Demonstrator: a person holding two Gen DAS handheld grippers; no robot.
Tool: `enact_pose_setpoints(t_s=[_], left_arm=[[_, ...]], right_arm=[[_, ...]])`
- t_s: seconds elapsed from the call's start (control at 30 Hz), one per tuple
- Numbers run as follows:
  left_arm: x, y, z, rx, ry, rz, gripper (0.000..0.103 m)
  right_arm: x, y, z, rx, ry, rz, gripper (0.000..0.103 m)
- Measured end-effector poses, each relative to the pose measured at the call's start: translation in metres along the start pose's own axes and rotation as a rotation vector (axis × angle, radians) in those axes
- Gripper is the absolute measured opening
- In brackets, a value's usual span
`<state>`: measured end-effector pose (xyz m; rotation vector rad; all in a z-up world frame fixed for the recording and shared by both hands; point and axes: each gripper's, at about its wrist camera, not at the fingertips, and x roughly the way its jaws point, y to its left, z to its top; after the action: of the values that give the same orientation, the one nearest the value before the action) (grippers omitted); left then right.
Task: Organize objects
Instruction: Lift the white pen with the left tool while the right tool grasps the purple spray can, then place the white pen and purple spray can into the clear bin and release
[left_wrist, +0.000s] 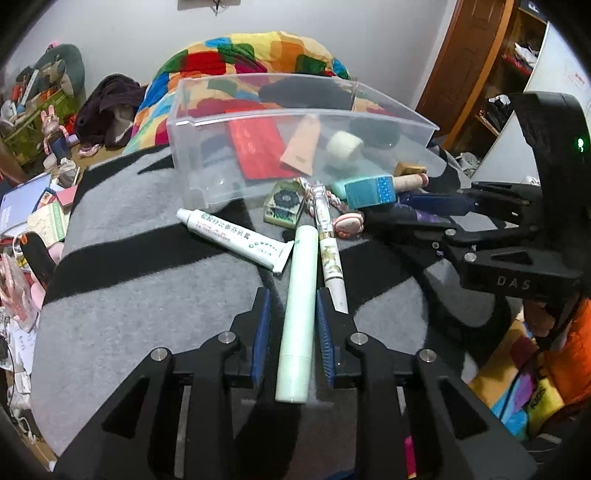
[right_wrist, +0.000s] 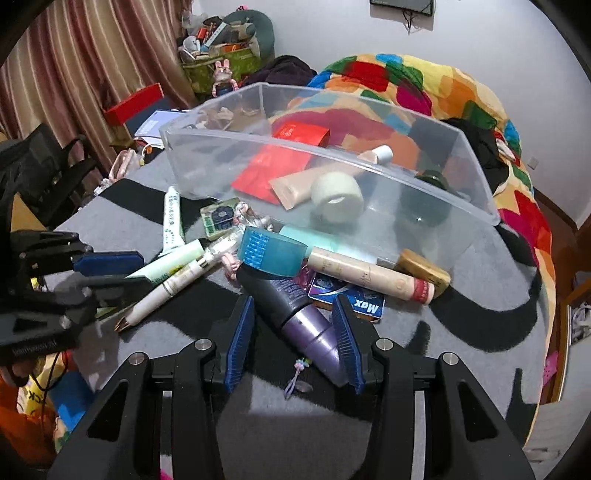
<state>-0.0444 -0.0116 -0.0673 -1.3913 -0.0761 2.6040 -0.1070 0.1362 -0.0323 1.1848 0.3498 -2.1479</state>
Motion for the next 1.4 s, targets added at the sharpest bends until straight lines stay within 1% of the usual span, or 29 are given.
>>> enact_pose_setpoints(t_s=[0.07,0.13,0.17,0.23,0.3,0.33,0.5,0.67,0.8,0.93,1.13,1.2,1.4], left_arm=[[0.001,-0.001,0.001,-0.002,-0.003,0.002,0.023],[0.001,0.0,0.001,-0.008,-0.009,0.006,0.022],[0.001,-0.001,0.001,-0.008,-0.012,0.009,0.018],[-0.001,-0.002,0.0,-0.004,-0.014,0.008,0.015],[-0.003,-0.004,-0.001,0.0,-0.017,0.007,0.015],[-0.004,-0.005,-0.001,0.004,-0.019,0.005,0.015],[-0.014,-0.009,0.001,0.014,-0.043,0.001,0.015],[-0.028,-0.011,0.009,0.011,-0.093,-0.008,0.015],[-0.037,-0.011,0.018,0.01,-0.132,-0.012,0.015],[-0.047,-0.009,0.03,0.001,-0.179,-0.018,0.015],[-0.055,-0.001,0.051,-0.035,-0.241,-0.026,0.015],[-0.055,0.003,0.059,-0.048,-0.25,-0.024,0.015],[-0.048,0.011,0.083,-0.064,-0.257,-0.009,0.015]], right_arm=[[0.002,0.001,-0.001,-0.009,0.005,0.006,0.041],[0.004,0.003,-0.001,-0.024,0.008,-0.008,0.04],[0.004,0.005,-0.002,-0.03,0.006,-0.011,0.039],[0.002,0.005,-0.004,-0.036,0.003,0.0,0.032],[-0.001,0.005,-0.005,-0.029,-0.001,0.019,0.025],[-0.004,0.004,-0.007,-0.025,-0.005,0.03,0.024],[-0.02,0.005,-0.011,-0.021,-0.043,0.043,0.024],[-0.042,0.005,-0.01,-0.011,-0.098,0.048,0.024],[-0.063,0.0,-0.003,0.021,-0.161,0.041,0.024],[-0.074,-0.007,0.006,0.056,-0.21,0.026,0.024],[-0.077,-0.026,0.02,0.147,-0.243,0.011,0.024],[-0.075,-0.032,0.026,0.178,-0.245,0.009,0.024],[-0.069,-0.044,0.043,0.221,-0.254,-0.009,0.024]])
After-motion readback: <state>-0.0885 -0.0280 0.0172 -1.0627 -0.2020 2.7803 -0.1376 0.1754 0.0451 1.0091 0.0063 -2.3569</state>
